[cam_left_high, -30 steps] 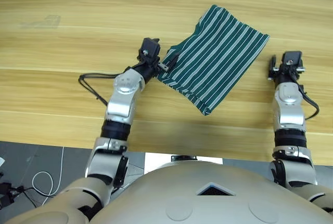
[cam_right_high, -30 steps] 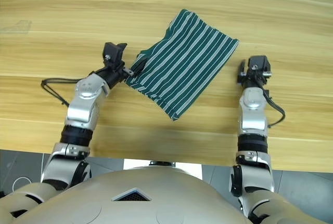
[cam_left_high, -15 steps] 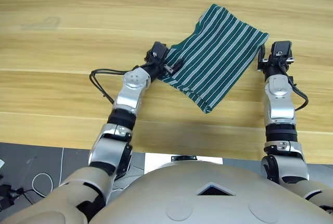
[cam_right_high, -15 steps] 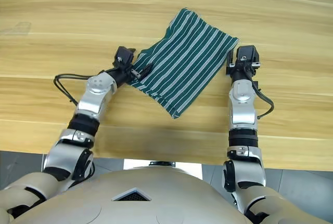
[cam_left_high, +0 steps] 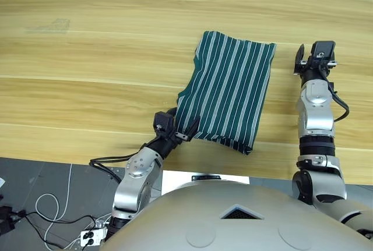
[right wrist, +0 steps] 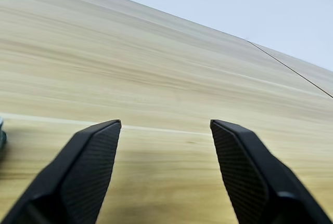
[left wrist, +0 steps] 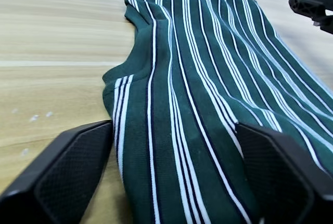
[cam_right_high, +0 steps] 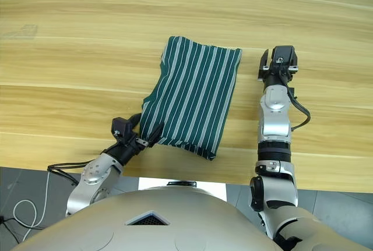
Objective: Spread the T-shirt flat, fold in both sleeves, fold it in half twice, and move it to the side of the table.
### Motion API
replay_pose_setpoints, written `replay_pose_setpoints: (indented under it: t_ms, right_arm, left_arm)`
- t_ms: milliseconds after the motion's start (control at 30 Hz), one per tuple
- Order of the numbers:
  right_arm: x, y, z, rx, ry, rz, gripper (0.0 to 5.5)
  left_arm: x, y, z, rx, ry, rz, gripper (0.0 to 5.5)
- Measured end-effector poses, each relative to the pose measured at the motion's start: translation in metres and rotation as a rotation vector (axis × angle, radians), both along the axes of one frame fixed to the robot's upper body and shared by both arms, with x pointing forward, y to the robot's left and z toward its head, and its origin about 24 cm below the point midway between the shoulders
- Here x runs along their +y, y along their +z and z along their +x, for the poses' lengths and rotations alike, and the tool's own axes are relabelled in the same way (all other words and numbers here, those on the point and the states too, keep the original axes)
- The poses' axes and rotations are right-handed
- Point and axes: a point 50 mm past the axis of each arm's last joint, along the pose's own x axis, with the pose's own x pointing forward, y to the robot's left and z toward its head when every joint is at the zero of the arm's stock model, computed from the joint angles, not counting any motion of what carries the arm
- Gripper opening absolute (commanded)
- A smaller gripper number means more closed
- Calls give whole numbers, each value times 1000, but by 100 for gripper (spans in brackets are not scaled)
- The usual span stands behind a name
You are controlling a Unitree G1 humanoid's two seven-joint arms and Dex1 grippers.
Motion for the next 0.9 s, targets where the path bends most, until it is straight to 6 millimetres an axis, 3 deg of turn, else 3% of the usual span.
replay_pose_setpoints:
  t_ms: [200,333,433,567,667,733,900]
  right_arm:
    - [14,-9,-16,28,120,-38,319]
    - [53,12,-46,-108,380,-94,319]
    - [78,8,-76,-76,526,-67,319]
    - [80,1,-95,14,563,-52,319]
    - [77,-16,-107,128,546,-27,319]
    - [77,-18,-106,136,539,-15,319]
    - [65,-16,-80,172,447,26,319]
  left_arm:
    - [-4,-2,14,-48,42,-24,431]
    - [10,14,22,-204,87,-70,431]
    - [10,34,32,-365,103,-153,431]
    - [1,42,36,-419,94,-228,431]
    - [1,53,44,-474,88,-234,431]
    - [5,63,53,-527,103,-228,431]
    - [11,78,66,-571,146,-241,431]
